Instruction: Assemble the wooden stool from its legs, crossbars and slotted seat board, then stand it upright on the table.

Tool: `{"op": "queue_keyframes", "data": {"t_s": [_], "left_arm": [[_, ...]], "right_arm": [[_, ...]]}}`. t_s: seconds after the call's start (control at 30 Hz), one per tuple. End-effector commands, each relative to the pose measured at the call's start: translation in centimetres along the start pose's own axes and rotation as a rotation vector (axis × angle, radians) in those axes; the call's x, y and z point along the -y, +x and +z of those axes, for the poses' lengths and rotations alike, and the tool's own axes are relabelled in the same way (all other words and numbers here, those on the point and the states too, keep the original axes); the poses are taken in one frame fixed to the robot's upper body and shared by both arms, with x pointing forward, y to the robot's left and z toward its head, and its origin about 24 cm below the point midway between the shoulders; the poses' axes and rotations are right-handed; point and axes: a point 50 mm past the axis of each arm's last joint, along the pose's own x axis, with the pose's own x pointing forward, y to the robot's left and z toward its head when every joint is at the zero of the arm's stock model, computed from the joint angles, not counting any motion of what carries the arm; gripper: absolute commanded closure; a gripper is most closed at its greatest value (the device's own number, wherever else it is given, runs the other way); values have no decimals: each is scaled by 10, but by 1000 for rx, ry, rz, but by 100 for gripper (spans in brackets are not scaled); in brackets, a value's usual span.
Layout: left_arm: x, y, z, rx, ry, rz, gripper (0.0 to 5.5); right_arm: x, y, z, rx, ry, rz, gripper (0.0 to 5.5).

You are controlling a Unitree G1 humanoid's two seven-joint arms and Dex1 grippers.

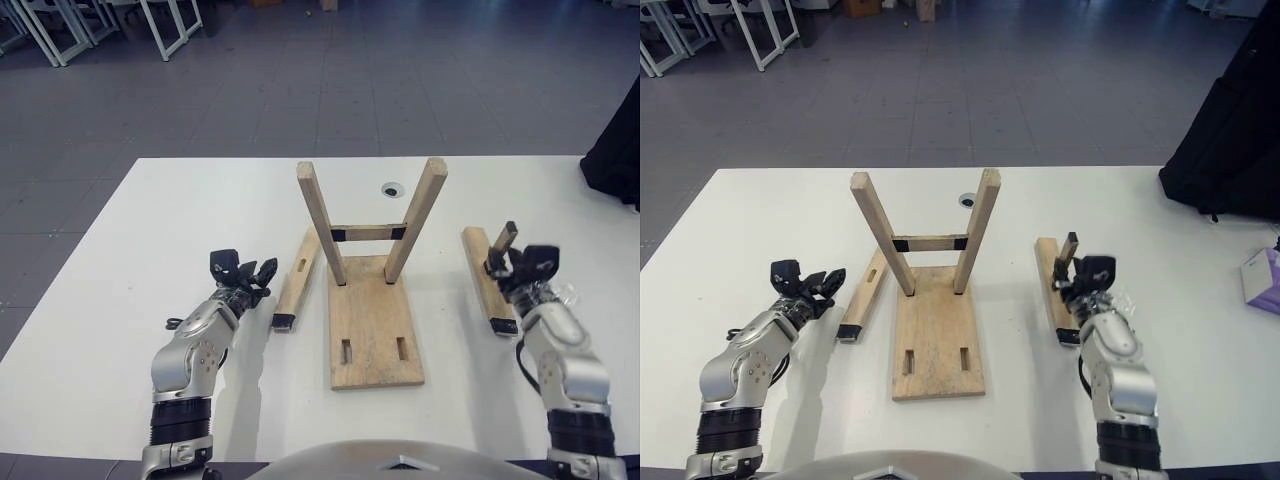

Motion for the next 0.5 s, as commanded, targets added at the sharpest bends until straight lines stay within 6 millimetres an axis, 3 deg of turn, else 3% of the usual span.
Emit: {"op": "queue_keyframes", "data": {"t_s": [0.03,0.1,0.17,0.3,0.47,0.5], "left_arm": [[1,1,5,6,12,-8,291],[0,1,5,8,9,-2,291],[1,2,5,9,7,-3,291],[4,4,5,8,10,-13,291],[3,4,7,7,13,-14,291],[3,4,7,7,11,-12,291]], "right_arm": [[-16,15,88,216,-2,22,390],[-21,21,121,289,-8,18,390],[-24,29,132,297,-18,9,390],[-20,45,99,147,-13,-46,390],[-13,49,74,67,18,-97,390],[-12,51,61,21,23,-105,390]]}}
